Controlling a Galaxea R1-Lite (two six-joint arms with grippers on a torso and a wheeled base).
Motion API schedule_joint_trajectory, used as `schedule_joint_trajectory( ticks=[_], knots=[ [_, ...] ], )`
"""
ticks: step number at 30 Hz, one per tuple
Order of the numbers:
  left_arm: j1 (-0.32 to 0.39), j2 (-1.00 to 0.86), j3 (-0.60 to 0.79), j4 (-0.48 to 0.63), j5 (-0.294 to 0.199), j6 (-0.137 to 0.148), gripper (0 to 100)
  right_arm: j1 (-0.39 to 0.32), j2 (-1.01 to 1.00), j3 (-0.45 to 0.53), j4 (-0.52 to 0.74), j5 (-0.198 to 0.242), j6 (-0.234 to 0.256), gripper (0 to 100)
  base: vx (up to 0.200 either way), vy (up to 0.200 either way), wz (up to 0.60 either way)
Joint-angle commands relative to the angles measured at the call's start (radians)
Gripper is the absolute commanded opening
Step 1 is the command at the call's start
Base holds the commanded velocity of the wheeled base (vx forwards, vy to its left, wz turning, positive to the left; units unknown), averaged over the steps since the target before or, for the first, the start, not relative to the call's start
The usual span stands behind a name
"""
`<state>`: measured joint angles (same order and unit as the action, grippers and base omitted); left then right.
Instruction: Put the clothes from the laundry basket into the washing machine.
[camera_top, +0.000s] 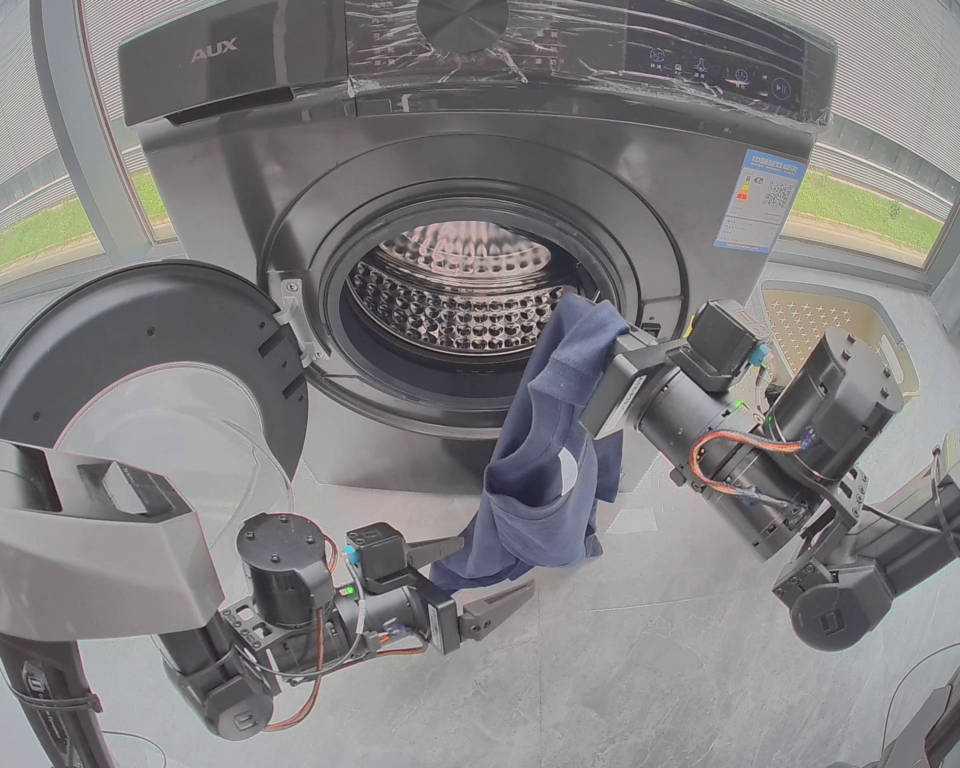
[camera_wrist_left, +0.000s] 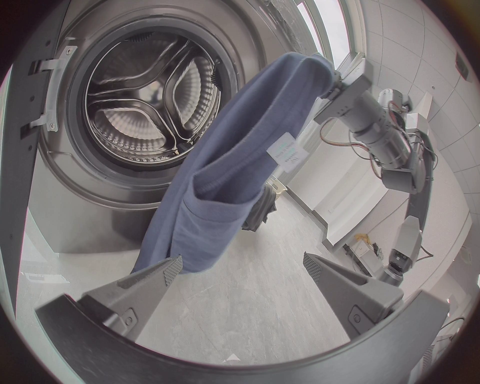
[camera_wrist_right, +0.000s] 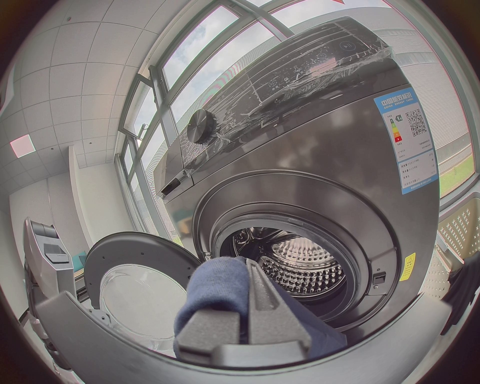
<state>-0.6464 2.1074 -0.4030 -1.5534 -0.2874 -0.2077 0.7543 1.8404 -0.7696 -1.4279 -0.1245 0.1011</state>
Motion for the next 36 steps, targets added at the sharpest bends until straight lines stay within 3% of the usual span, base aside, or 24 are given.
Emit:
schedule_joint_trajectory(
  ticks=[1,26,27,36],
  knots=[
    [0.021,0.098,-0.099,0.001,0.007,-0.001,100,0.01,0.005,-0.002,0.0,0.0,0.0,0,0.0,0.0,0.0],
    [0.034,0.238,-0.329,0.001,0.028,-0.002,100,0.034,0.006,0.004,-0.006,0.0,0.0,0,0.0,0.0,0.0],
    [0.034,0.24,-0.332,0.001,0.05,0.001,0,0.034,0.006,0.006,-0.008,0.0,0.0,0,0.0,0.0,0.0],
    [0.036,0.241,-0.353,0.001,0.065,0.017,0,0.025,0.003,0.01,-0.011,-0.001,0.002,0,0.0,0.0,0.0]
  ],
)
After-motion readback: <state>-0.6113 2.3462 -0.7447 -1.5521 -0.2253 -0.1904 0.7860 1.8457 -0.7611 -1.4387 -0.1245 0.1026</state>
